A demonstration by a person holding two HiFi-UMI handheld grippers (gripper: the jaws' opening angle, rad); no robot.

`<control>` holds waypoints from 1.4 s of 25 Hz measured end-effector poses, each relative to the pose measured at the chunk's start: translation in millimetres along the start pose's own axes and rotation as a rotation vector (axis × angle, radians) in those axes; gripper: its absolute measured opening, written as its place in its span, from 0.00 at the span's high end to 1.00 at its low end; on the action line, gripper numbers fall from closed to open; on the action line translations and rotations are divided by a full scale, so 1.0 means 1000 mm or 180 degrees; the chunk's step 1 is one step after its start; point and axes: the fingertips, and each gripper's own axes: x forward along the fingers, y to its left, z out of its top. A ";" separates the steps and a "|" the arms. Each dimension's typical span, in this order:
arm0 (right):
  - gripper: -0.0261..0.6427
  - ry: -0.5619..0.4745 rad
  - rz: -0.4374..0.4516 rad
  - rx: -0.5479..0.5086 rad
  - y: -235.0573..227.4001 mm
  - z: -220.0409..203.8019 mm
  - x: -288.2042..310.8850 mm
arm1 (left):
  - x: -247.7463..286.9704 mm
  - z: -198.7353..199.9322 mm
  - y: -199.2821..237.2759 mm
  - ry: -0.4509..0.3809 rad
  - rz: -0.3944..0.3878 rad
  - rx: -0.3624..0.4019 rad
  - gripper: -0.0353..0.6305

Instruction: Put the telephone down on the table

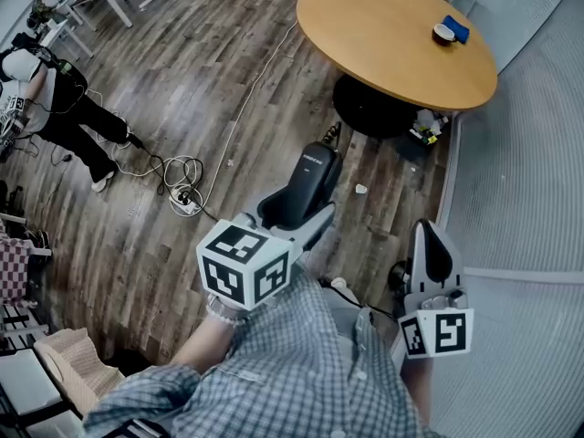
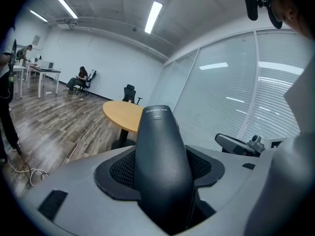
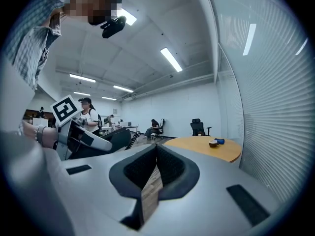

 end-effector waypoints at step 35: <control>0.94 0.0022 0.0232 0.0062 -0.080 -0.004 0.082 | 0.093 0.057 0.008 -0.0088 0.0091 0.0029 0.52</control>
